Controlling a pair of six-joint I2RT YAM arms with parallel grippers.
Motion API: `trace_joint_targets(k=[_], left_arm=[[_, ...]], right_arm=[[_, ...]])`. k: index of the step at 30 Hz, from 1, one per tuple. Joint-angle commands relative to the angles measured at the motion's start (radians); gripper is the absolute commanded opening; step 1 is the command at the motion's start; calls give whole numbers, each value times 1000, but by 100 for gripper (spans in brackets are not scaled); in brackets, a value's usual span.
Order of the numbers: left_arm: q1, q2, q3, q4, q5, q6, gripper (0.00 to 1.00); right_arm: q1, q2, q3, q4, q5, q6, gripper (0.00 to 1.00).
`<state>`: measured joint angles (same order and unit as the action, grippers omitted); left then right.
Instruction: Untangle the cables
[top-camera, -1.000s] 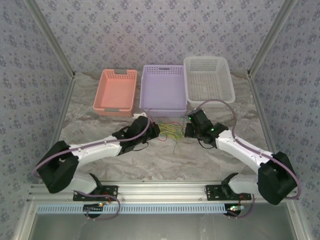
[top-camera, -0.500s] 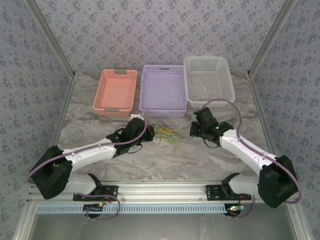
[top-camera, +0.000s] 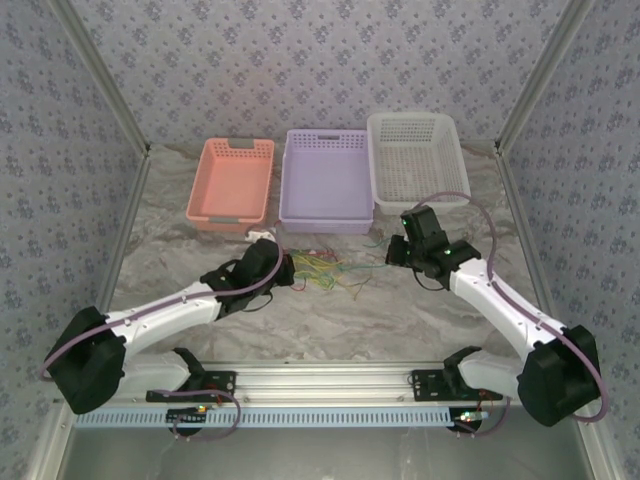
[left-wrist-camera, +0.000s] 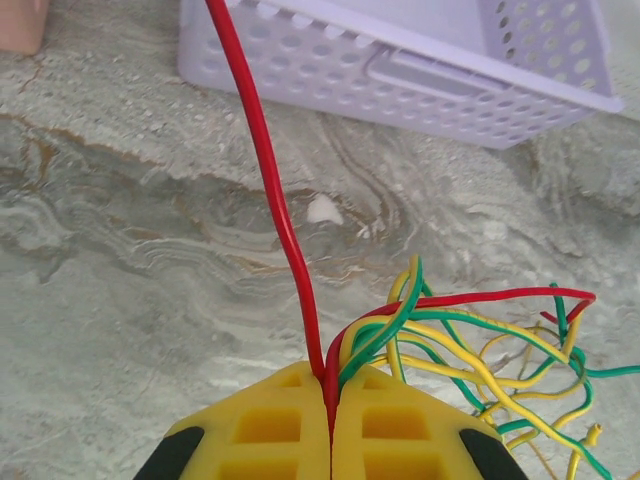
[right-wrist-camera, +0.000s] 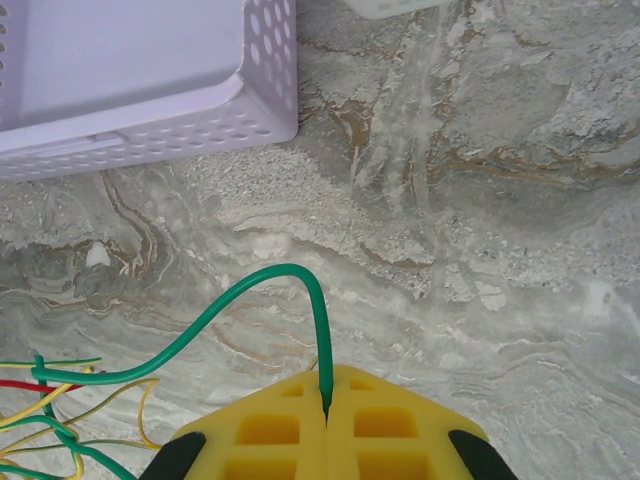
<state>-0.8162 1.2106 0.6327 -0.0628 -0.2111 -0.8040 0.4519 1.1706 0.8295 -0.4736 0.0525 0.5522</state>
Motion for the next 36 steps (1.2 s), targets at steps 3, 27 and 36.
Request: trace_joint_targets(k=[3,27,36], left_arm=[[11,-37,-12,-122,-111,-9,0],[47,5,-24,-271,-199,-67,0],[56,-6,30,-325,-186,-28,25]], right_arm=[[12,48,-21,16,18,3,0],[81,38,-86,115,164,170,0],[150,26,-99,94,187,86,0]])
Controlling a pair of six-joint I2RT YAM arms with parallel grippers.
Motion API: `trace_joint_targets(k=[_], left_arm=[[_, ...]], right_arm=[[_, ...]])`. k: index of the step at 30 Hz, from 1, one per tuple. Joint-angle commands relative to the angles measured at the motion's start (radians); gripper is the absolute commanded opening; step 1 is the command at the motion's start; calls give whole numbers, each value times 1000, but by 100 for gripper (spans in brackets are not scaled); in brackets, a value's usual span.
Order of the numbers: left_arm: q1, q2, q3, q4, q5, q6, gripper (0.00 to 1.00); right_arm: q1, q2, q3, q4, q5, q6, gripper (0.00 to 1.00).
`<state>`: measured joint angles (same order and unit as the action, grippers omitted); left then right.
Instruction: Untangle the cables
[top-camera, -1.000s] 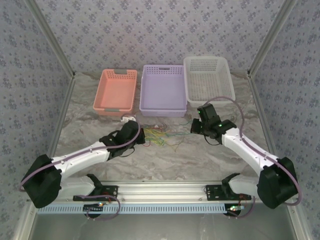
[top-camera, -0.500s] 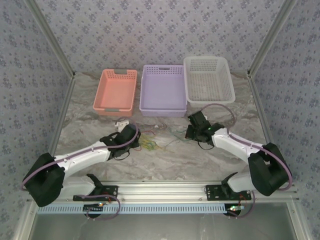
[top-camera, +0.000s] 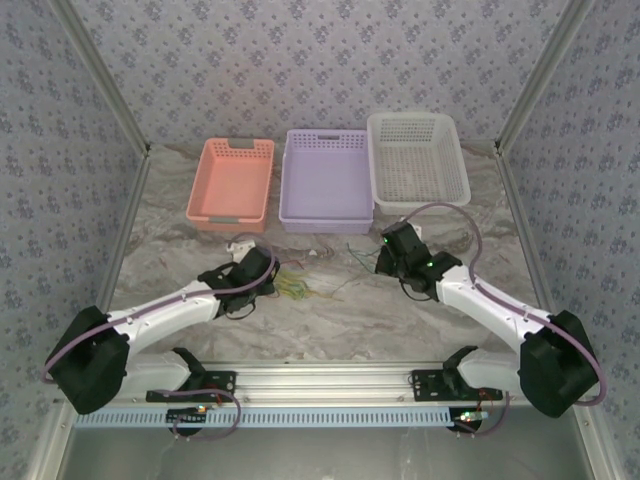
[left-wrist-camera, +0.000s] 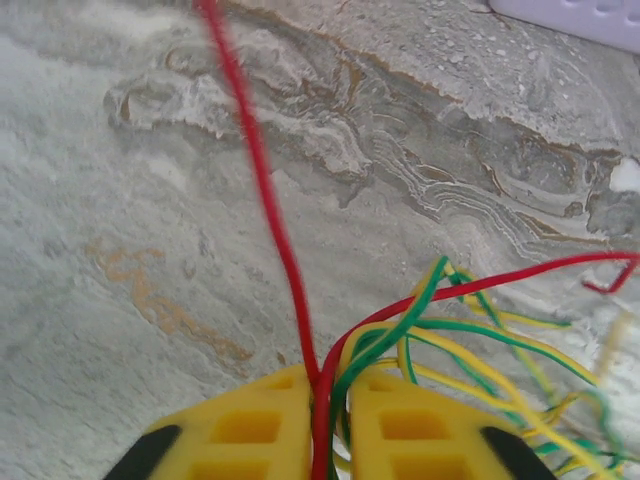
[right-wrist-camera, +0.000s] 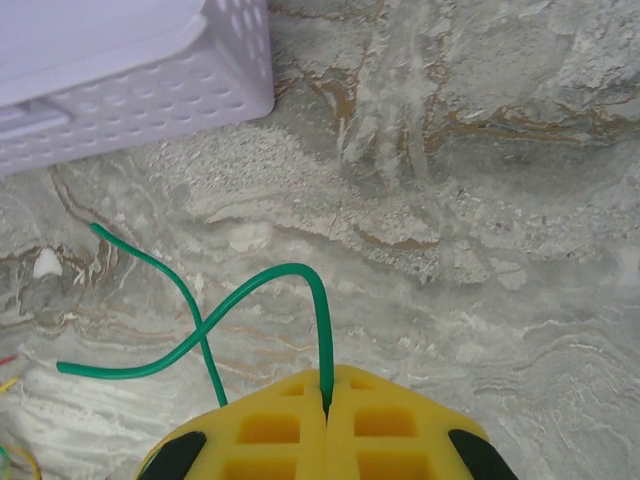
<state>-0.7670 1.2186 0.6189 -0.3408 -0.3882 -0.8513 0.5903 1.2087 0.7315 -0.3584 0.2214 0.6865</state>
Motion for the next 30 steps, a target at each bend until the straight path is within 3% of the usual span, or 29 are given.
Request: trace_joint_targets(k=[1,4,7,12,17,30], left_arm=[[7,-21,51,-54,1,23,32],[7,-53,74,-73,35,19,51],[7,-113,107,-106,62,12,58],[7,-164,163,-94,174,13,55],[6,-70,190,52,343,-50,52],[10,223,298,258,436,-155,54]], right_arm=[[14,1,-8,-12,5,-49,0],[20,43,-32,28,-22,-49,0],[31,48,-59,83,-27,-95,0],[44,22,-100,195,-61,-133,0],[50,-19,-138,331,-154,-161,0],[95,-87,-157,388,-210,-202,0]])
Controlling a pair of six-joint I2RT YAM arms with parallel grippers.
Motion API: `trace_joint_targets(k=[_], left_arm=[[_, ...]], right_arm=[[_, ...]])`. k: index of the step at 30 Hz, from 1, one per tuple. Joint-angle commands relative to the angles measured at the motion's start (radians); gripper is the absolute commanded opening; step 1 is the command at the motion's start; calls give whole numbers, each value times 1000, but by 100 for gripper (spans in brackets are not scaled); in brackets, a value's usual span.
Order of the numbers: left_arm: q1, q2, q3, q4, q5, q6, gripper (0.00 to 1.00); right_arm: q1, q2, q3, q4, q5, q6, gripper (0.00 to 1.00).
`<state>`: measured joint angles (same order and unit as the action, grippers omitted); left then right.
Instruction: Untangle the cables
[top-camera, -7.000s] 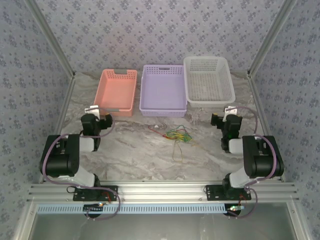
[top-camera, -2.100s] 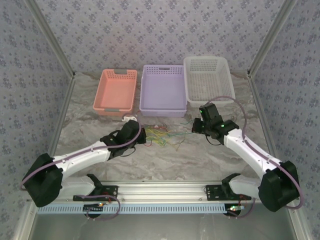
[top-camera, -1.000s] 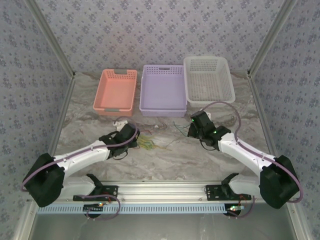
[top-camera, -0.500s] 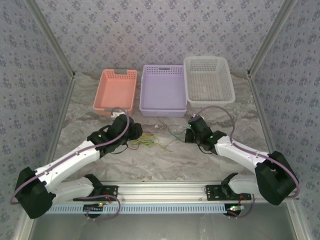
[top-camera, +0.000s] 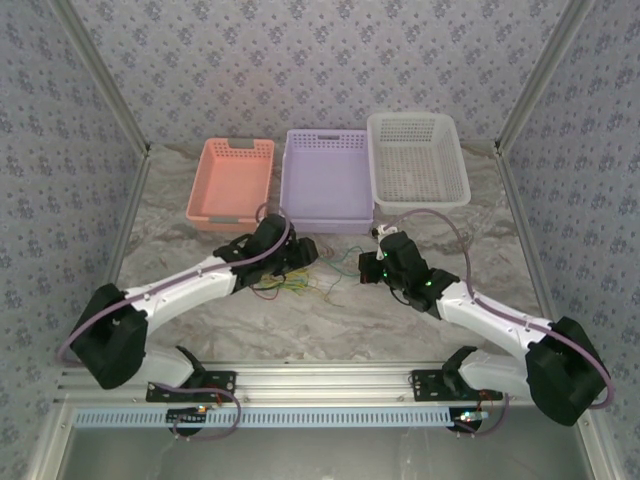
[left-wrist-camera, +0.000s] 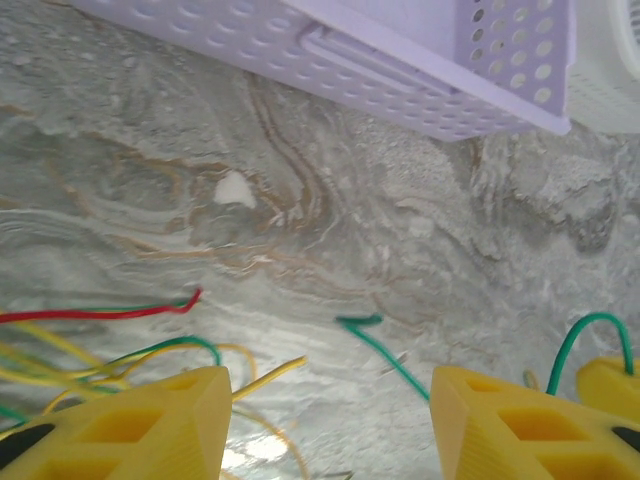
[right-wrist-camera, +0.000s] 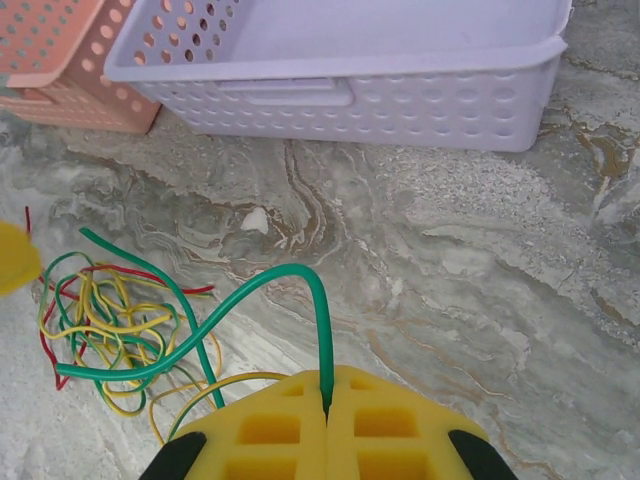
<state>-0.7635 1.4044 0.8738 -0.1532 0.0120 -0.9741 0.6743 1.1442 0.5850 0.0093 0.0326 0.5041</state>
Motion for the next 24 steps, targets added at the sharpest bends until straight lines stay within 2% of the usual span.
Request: trace_joint_targets(k=[1,8,11,14,15,17,18,21,24], left_arm=[[7,55,51,73,36,-33,53],[11,150,63,107,22,-38,42],[17,154,46,138,11,-48,30],[21,140,25,173,9,-57,4],[20,133,23,174,6,-57,0],[20,113,15,179,-8,-57,0],[22,99,14,177,-16,-52,0],[31,66,34,131,-46,-26,0],[35,43,68,73,-77,15,0]], right_arm=[[11,-24,-11,20,-24,-21,0],[20,-46,-6,8,-36,-22,0],[23,-56,-9,3,-33,-21,0],[25,-57,-11,-1,-30,-22,0],[24,-56,-13,-2,-28,-22,0],[21,-45,-14,-7,-19,-23,0],[15,-34,-11,-10,-16,-21,7],[-4,-8,-5,-29,-18,-5,37],[-12,-33,-20,-34,-8,18,49]])
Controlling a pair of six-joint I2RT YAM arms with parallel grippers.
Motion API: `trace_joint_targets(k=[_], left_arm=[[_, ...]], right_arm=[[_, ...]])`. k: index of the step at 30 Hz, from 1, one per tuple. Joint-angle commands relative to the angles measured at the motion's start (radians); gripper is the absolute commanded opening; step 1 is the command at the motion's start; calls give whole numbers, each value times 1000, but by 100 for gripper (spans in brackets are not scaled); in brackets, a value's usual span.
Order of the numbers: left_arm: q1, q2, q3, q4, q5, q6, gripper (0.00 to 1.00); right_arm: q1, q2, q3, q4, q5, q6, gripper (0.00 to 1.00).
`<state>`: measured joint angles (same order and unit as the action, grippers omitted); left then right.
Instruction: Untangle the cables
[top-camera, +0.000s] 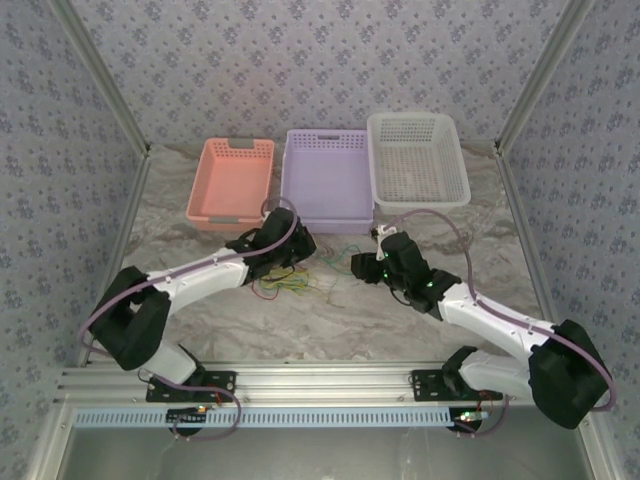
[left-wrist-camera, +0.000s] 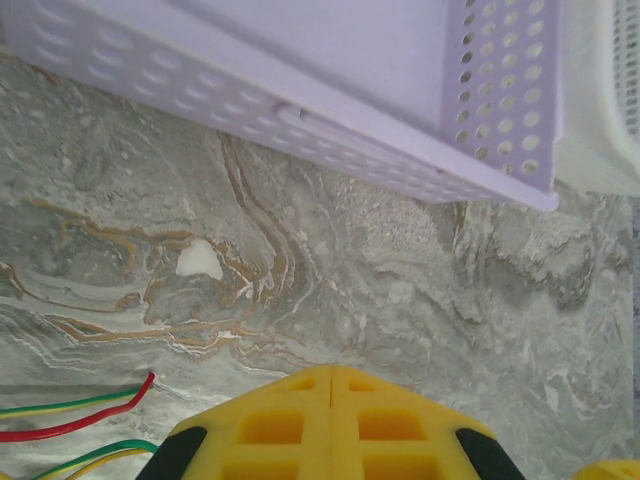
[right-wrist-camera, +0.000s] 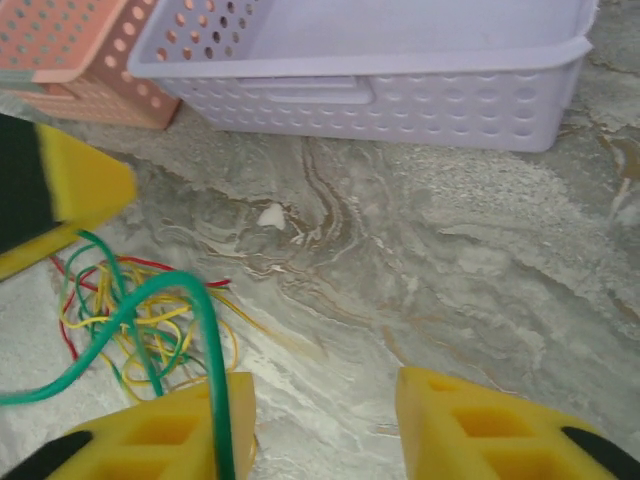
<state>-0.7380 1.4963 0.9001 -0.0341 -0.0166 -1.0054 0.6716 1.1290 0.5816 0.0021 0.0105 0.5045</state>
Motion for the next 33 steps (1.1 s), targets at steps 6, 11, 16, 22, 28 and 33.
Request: trace_joint_targets(k=[6,11,16,22,28,33], left_arm=[[14,-51,142,-170,-109,144,0],[13,-48,187,-219,-131,183,0],[13,-61,147,-163,-85,149,0],[13,-77,112,-145,-71,114,0],[13,-61,136,-178,-52,142,0],[12,-38,185,-230,-33,174,0]], right_arm=[[-42,-135,-45,-77,7,53,53],[-75,-230,-59,-110,-39,71,56],[-93,-213,-51,-85,-63,82,51],[-27,-249,-79,-1,-41,92,56],[167,-340,1,-139,199,-112,62],[334,-268,94,-192,339,-403,64]])
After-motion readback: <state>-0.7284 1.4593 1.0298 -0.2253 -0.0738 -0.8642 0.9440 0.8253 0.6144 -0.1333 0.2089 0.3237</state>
